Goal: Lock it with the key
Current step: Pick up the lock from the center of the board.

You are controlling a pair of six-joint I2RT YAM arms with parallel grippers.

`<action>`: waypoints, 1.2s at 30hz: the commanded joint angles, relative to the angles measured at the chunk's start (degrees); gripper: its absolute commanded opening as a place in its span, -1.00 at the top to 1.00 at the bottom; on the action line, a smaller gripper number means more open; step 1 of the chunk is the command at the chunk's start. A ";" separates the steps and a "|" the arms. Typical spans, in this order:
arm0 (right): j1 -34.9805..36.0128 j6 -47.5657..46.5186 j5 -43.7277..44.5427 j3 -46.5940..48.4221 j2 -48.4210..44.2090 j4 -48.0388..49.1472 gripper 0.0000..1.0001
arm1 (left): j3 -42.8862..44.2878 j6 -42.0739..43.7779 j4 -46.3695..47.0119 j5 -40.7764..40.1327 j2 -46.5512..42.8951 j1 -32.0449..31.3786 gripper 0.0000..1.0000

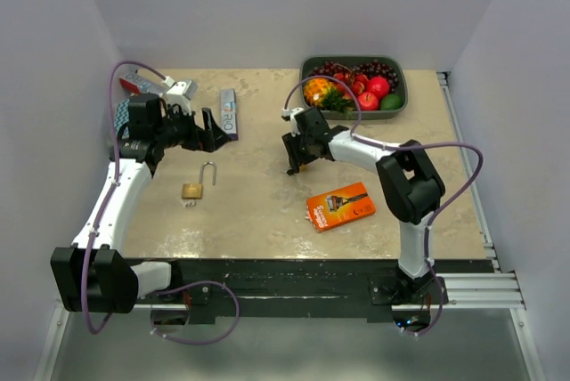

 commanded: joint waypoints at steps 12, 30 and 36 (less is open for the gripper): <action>0.15 -37.11 -27.51 -7.45 -24.29 -6.74 1.00 | 1.28 7.78 -4.39 12.50 4.88 0.66 -0.97; 11.57 -70.17 -34.30 -2.80 -36.08 -27.31 1.00 | 0.14 6.47 -1.50 31.16 8.84 -11.90 -0.75; 14.21 -72.98 -32.28 -3.42 -37.22 -27.05 1.00 | -1.36 6.98 -2.63 31.86 10.25 -13.31 -0.56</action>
